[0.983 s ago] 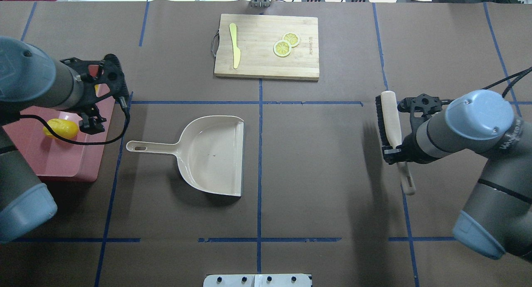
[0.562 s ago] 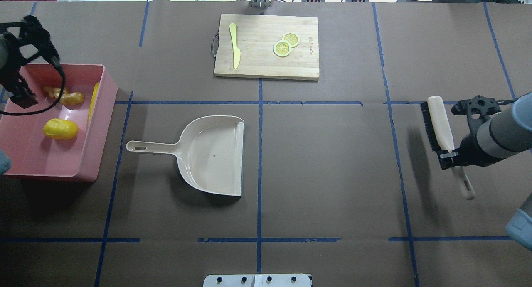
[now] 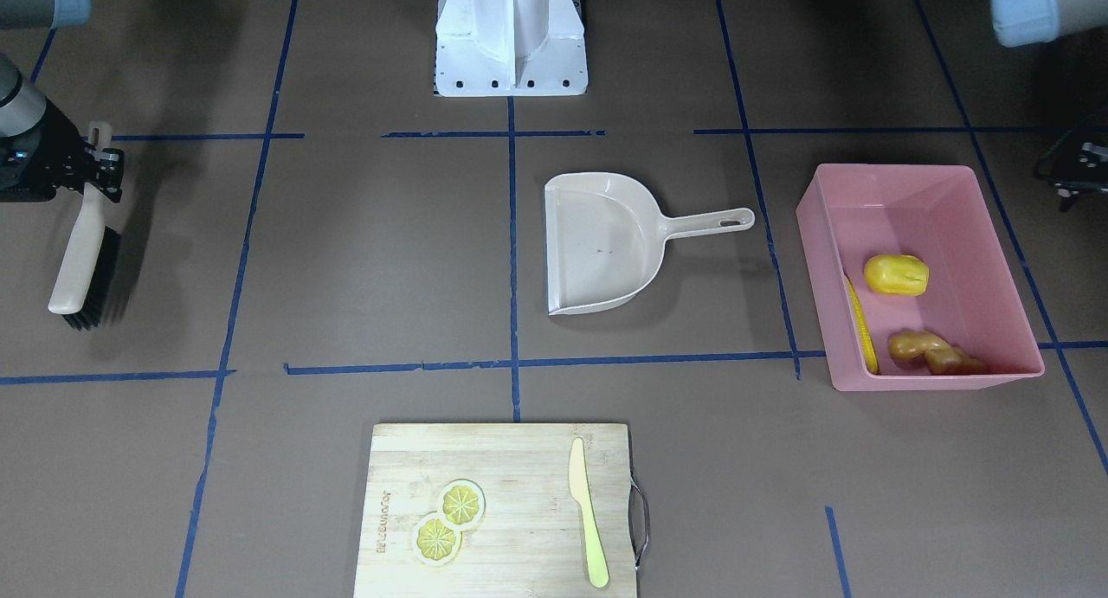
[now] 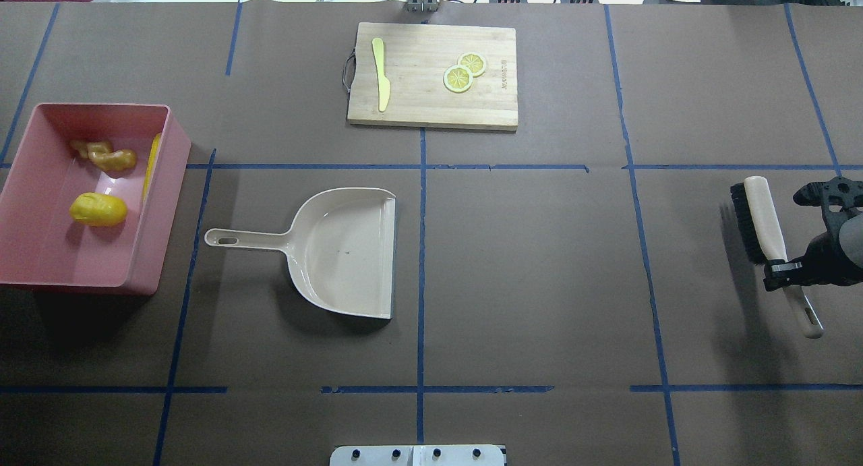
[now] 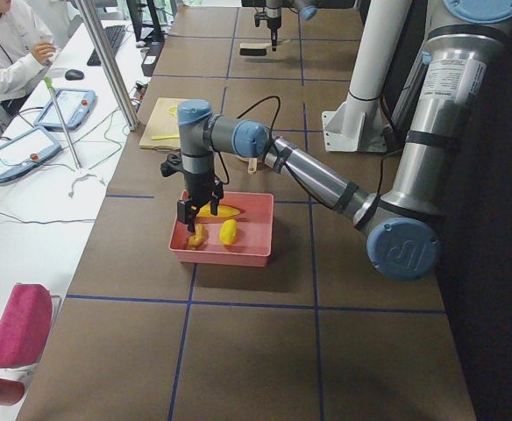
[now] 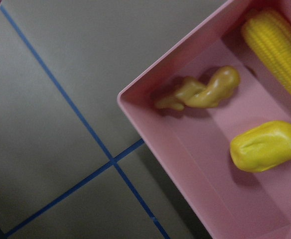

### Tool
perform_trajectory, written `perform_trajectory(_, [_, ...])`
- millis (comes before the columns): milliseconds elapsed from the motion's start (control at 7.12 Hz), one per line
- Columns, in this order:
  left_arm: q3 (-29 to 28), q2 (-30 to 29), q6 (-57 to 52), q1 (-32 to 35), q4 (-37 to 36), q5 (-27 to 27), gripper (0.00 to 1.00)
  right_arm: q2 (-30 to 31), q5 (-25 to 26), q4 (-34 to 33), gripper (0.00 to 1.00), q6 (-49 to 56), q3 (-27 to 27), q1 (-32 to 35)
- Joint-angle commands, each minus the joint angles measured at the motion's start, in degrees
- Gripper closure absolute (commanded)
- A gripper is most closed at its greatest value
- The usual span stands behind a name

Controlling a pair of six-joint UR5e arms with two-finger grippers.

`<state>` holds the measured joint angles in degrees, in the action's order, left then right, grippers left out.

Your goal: Sweep and dump trash into bin

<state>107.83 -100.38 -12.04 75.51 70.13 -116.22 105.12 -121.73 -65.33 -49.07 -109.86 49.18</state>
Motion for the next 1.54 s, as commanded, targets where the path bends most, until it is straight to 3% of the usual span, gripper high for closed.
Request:
perform_trajectory(0, [-0.8, 1.0, 0.2, 1.2, 0.1, -2.3, 0.00, 0.3, -0.5, 2.2, 0.92, -3.6, 1.3, 0.3])
perform_trajectory(281, [-0.9, 2.0, 0.1, 1.3, 0.1, -2.5, 0.00, 0.3, -0.7, 2.2, 0.89, -3.6, 2.6, 0.1])
perform_trajectory(562, [-1.1, 3.5, 1.4, 1.3, 0.6, -6.5, 0.00, 0.1, -0.7, 2.2, 0.65, -3.6, 3.1, 0.0])
perform_trajectory(702, [-1.1, 3.7, 1.4, 1.3, 0.6, -6.6, 0.00, 0.0, -0.6, 2.2, 0.46, -3.5, 3.2, 0.0])
perform_trajectory(843, [-1.1, 4.3, 1.5, 1.4, 0.6, -7.3, 0.00, -0.1, -0.6, 2.3, 0.00, -3.6, 3.0, 0.0])
perform_trajectory(1124, [-3.5, 5.8, 1.4, 3.9, 0.8, -13.8, 0.00, 0.2, -1.0, 2.4, 0.00, -3.3, 0.9, 1.4])
perform_trajectory(1264, [-3.8, 6.9, 1.3, 5.3, 0.9, -15.4, 0.00, 0.0, -3.7, 2.0, 0.00, -2.8, 0.0, 5.0])
perform_trajectory(1404, [-4.6, 7.2, 1.4, 7.2, 0.8, -15.5, 0.00, 0.0, -9.6, 1.7, 0.00, -1.0, -0.1, 12.1])
